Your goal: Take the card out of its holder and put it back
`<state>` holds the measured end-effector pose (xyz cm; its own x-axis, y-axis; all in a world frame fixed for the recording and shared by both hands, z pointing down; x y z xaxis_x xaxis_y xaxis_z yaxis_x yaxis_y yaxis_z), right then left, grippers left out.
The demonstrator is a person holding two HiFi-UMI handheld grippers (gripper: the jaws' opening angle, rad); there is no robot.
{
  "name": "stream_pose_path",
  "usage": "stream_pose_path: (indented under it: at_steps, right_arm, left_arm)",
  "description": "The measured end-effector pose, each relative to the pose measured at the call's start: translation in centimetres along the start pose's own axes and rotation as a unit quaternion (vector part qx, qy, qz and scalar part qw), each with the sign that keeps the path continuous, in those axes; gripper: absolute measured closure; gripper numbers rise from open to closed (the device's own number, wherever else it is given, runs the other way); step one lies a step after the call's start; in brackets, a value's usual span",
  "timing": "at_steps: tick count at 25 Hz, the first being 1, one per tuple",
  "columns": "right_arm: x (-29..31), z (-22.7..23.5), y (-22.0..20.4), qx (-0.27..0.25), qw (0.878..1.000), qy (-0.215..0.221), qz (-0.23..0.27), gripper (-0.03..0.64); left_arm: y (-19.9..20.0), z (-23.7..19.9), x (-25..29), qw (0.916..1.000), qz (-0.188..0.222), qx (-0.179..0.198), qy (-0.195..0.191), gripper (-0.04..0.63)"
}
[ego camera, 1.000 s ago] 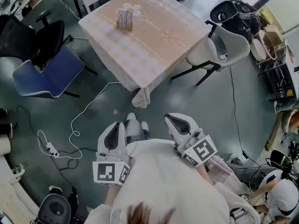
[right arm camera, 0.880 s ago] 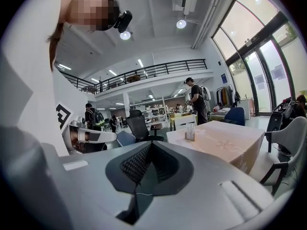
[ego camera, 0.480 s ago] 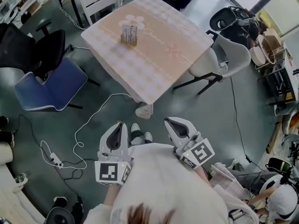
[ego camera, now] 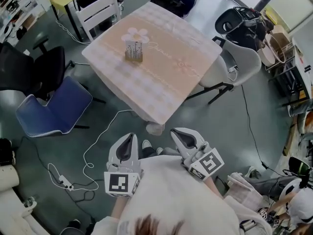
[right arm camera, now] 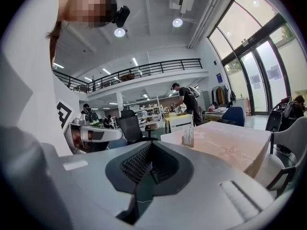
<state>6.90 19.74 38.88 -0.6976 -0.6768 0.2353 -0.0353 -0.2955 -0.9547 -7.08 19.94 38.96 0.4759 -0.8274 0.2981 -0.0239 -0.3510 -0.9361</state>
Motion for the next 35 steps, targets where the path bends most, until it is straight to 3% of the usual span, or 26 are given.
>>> stream_pose_path:
  at_steps: [8,13,20,27,35]
  right_arm:
    - [2.3,0.0,-0.2,0.007,1.000,0.015,-0.016,0.618]
    - [3.7,0.9,0.0,0.005,0.999,0.033,-0.026,0.618]
    - [6.0,4.4,1.9,-0.006,0.998,0.051,-0.029,0.618]
    - [8.8,6.4,2.6,-0.014,0.995,0.088,-0.045,0.618]
    - [9.8,10.5,4.0,-0.013,0.996,0.080,-0.028,0.618]
  left_arm:
    - [-0.7,-1.9,0.8,0.9997,-0.023,-0.012,0.002,0.595]
    - [0.0,-2.4,2.0,0.9989,-0.007,-0.043,0.015,0.595]
    - [0.7,-3.5,4.8,0.9987,-0.017,-0.027,0.039,0.595]
    - [1.4,-4.4,7.3,0.9969,-0.016,-0.043,0.063,0.595]
    - [3.8,-4.7,10.7,0.9964,0.011,-0.042,0.072,0.595]
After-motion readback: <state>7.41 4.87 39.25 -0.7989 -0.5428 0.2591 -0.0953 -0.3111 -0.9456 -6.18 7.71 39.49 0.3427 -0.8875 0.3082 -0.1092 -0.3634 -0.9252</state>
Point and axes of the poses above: the fingertips, and each gripper's own axes: x forward along the fingers, z to its right, y out of its top, the point moved 2 cm from there along -x, backward along the fingers, and after that the axes turned 2 degrees about -z, right-handed, at the moved point
